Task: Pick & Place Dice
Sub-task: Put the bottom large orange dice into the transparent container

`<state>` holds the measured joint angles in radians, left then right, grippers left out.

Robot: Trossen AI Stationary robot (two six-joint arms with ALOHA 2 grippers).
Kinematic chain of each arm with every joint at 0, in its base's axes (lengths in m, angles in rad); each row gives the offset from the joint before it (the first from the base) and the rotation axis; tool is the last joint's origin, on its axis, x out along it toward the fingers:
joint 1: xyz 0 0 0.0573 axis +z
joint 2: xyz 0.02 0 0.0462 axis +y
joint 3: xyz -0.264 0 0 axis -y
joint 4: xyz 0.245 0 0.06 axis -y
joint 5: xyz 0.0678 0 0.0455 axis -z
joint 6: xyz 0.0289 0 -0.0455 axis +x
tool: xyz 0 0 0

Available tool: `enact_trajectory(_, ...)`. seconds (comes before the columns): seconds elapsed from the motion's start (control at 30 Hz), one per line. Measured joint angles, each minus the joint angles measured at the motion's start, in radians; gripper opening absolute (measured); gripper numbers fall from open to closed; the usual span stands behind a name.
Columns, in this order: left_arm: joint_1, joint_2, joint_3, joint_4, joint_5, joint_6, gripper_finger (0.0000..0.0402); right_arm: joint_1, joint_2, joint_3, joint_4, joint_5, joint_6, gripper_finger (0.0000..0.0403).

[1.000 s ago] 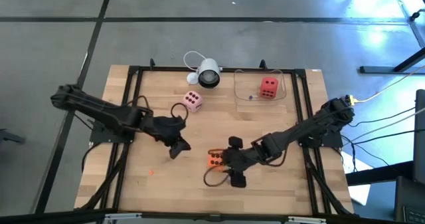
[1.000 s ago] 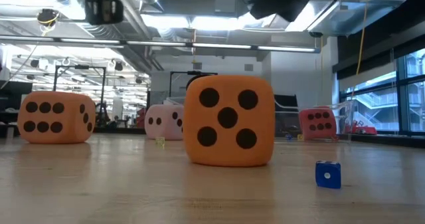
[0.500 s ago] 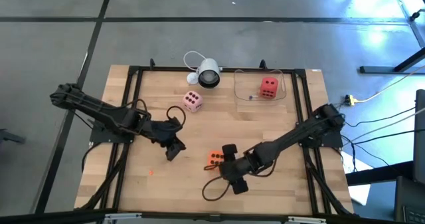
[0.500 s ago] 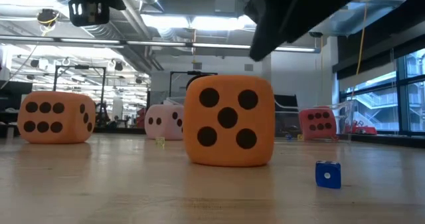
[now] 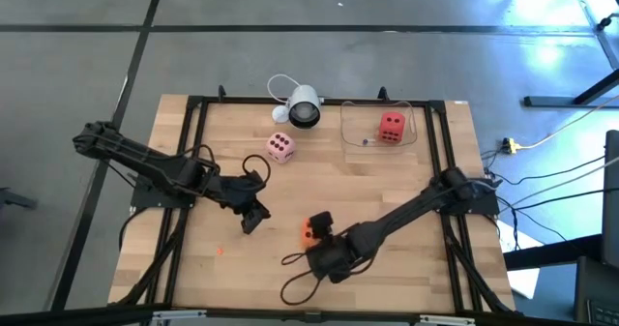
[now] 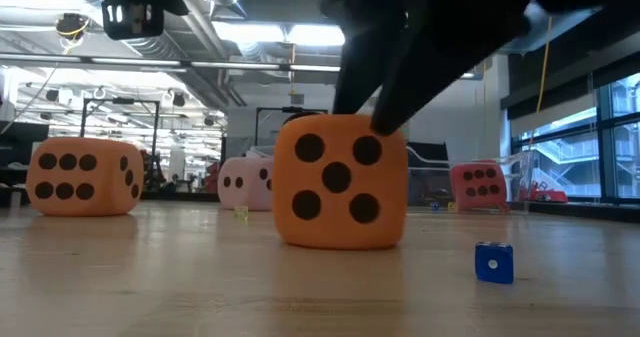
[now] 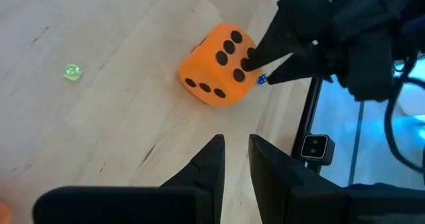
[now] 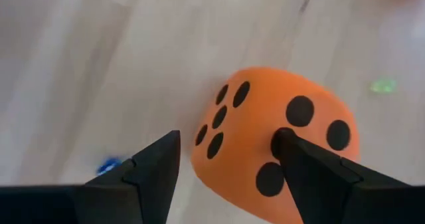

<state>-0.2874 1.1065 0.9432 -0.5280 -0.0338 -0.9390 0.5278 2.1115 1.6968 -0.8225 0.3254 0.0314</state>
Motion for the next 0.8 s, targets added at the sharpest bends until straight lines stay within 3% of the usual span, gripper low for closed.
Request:
enact_trajectory(0.13, 0.0, 0.0, 0.0, 0.0, 0.0, 0.0, 0.0063, 0.002, 0.055, 0.04, -0.041, 0.152, -0.014, 0.0249)
enact_trajectory(0.37, -0.01, 0.0, 0.0, -0.001, 0.003, 0.0, 0.0063, -0.017, 0.114, 0.048, -0.047, 0.213, 0.05, 0.0249)
enact_trajectory(0.53, -0.013, 0.0, 0.0, -0.001, 0.002, 0.007, 0.0063, -0.018, 0.127, 0.043, -0.061, 0.33, 0.096, 0.0249)
enact_trajectory(0.8, -0.013, 0.0, 0.0, -0.004, 0.003, 0.009, 0.0063, -0.059, 0.123, 0.042, -0.072, 0.293, 0.203, 0.0249)
